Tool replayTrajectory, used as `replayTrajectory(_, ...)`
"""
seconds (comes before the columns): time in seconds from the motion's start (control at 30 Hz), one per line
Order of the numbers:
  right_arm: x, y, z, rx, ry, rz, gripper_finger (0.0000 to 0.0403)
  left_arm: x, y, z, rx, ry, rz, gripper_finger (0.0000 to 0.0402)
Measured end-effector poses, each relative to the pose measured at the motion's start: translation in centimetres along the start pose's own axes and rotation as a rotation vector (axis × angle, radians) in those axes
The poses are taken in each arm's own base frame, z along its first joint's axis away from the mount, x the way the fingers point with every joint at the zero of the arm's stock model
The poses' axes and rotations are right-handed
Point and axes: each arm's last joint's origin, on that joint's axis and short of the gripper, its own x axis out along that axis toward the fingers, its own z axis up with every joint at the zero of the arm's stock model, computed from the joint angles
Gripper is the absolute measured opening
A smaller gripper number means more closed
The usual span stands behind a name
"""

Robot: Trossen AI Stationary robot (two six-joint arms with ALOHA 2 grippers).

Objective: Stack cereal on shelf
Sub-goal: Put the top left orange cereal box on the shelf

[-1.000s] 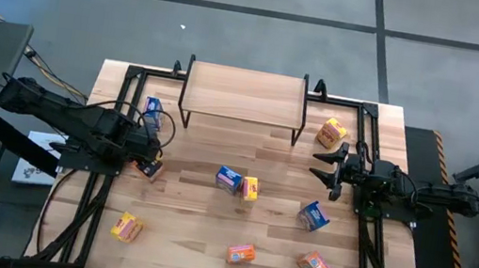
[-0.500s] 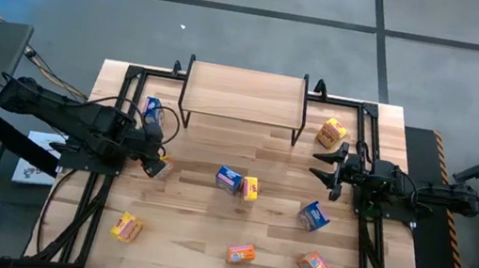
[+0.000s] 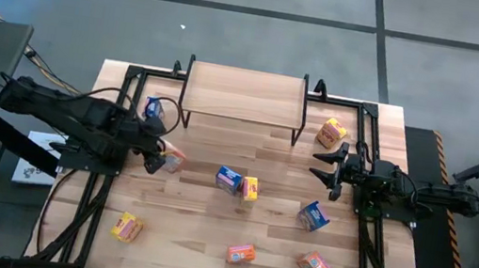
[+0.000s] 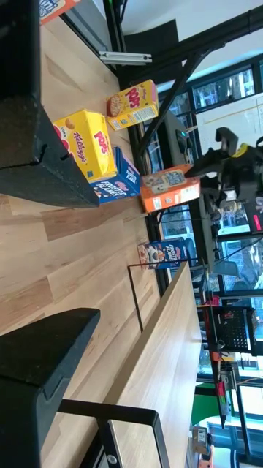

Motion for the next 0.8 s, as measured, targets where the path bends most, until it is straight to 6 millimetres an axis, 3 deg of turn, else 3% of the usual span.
replayTrajectory(0.2, 0.0, 0.0, 0.0, 0.0, 0.0, 0.0, 0.0229, -1.4, -0.5, 1.5, 0.083, -0.049, -0.03, 0.0156)
replayTrajectory(0.4, 0.0, 0.0, 0.0, 0.0, 0.0, 0.0, 0.0229, -2.9, -1.3, 4.1, 0.261, -0.145, 0.012, 0.0156)
replayTrajectory(0.8, 0.0, 0.0, 0.0, 0.0, 0.0, 0.0, 0.0229, -4.5, -1.1, 12.2, 0.705, -0.258, 0.403, 0.0156)
